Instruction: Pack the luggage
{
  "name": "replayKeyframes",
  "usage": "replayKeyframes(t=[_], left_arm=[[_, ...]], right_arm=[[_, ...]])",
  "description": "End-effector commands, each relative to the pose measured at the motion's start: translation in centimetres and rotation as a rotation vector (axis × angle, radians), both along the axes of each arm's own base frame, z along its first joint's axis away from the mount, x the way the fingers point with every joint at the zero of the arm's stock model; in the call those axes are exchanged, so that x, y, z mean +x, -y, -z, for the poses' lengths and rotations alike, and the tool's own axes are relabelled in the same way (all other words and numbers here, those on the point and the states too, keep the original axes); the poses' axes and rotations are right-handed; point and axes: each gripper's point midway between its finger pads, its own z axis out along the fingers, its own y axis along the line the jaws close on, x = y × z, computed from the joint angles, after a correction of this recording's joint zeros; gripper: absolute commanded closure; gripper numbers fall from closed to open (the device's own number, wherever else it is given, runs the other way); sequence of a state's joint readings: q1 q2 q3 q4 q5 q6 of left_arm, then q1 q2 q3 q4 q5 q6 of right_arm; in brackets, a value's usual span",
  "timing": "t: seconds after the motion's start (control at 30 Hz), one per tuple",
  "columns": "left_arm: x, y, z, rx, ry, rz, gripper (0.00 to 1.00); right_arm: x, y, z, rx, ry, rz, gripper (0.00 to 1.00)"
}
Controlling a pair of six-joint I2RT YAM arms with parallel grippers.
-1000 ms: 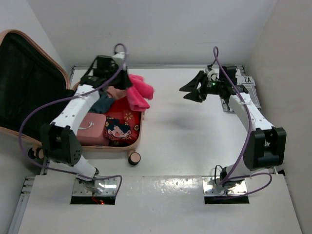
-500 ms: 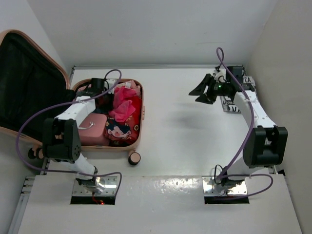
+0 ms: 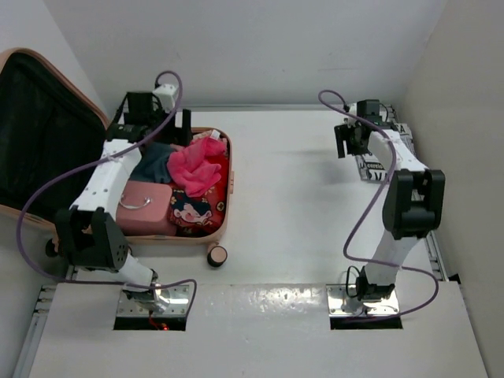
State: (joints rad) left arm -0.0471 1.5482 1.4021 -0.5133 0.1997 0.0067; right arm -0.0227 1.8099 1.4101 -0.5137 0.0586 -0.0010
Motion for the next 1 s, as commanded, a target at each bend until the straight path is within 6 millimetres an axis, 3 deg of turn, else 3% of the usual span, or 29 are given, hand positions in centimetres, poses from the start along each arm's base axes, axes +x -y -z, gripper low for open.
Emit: replayKeyframes(t=[0.0,0.03,0.07,0.13,0.17,0.27,0.3,0.33,0.4,0.53,0.67,0.7,0.77,0.8,0.83,0.87,0.93,0.97], left_arm=[[-0.5,1.9,-8.7,-0.057,0.197,0.062,0.00],[-0.6,1.8,-9.8,-0.061,0.219,0.050,0.00],[-0.6,2.3,-10.6,-0.072,0.234,0.056,0.00],[-1.1,2.3,-11.6,-0.080,0.250,0.052,0.00],[-1.1,2.3,-11.6,-0.081,0.250,0.052,0.00],[-1.7,2.5,-12.2,-0.086,0.260,0.049,0.00],[-1.7,2.5,-12.2,-0.086,0.260,0.049,0.00],[-1.9,2.5,-12.6,-0.086,0.269,0.049,0.00],[-1.9,2.4,-13.0,-0.082,0.279,0.040,0.00],[-2.1,2.4,-13.4,-0.091,0.285,0.035,0.00],[-2.1,2.4,-13.4,-0.099,0.283,0.031,0.00],[-2.1,2.4,-13.4,-0.099,0.283,0.031,0.00],[-2.3,2.0,-13.0,-0.097,0.276,0.021,0.00],[-2.6,2.2,-13.4,-0.112,0.281,0.026,0.00],[-2.7,2.4,-12.8,-0.115,0.268,0.033,0.00],[-2.6,2.4,-13.0,-0.124,0.275,0.030,0.00],[-3.0,3.1,-12.5,-0.149,0.261,0.058,0.00],[-3.0,3.1,-11.9,-0.159,0.244,0.052,0.00]], right_arm=[[1.8,4.8,-0.5,-0.272,-0.008,-0.012,0.26],[1.9,5.2,1.2,-0.290,-0.048,-0.010,0.25],[2.5,5.9,1.1,-0.322,-0.038,-0.008,0.25],[2.7,7.0,3.0,-0.362,-0.089,0.012,0.23],[3.1,7.7,2.8,-0.366,-0.087,0.029,0.23],[3.2,9.1,5.4,-0.368,-0.181,0.045,0.23],[4.1,9.8,4.3,-0.368,-0.172,0.065,0.23],[3.3,10.0,6.5,-0.369,-0.249,0.057,0.23],[3.0,10.5,7.0,-0.368,-0.282,0.058,0.25],[3.5,11.1,8.2,-0.368,-0.334,0.041,0.47],[2.5,10.3,9.6,-0.328,-0.430,0.017,0.83],[2.5,9.4,10.0,-0.278,-0.433,0.007,0.99],[1.6,7.6,9.3,-0.200,-0.461,0.007,1.00],[1.1,4.5,9.2,-0.046,-0.461,-0.011,1.00],[0.2,3.2,9.7,0.007,-0.484,-0.010,1.00],[0.4,-0.7,7.8,0.132,-0.444,-0.073,1.00],[-0.3,-3.8,6.8,0.256,-0.451,-0.018,1.00],[-0.6,-8.2,5.3,0.354,-0.447,-0.093,1.00]])
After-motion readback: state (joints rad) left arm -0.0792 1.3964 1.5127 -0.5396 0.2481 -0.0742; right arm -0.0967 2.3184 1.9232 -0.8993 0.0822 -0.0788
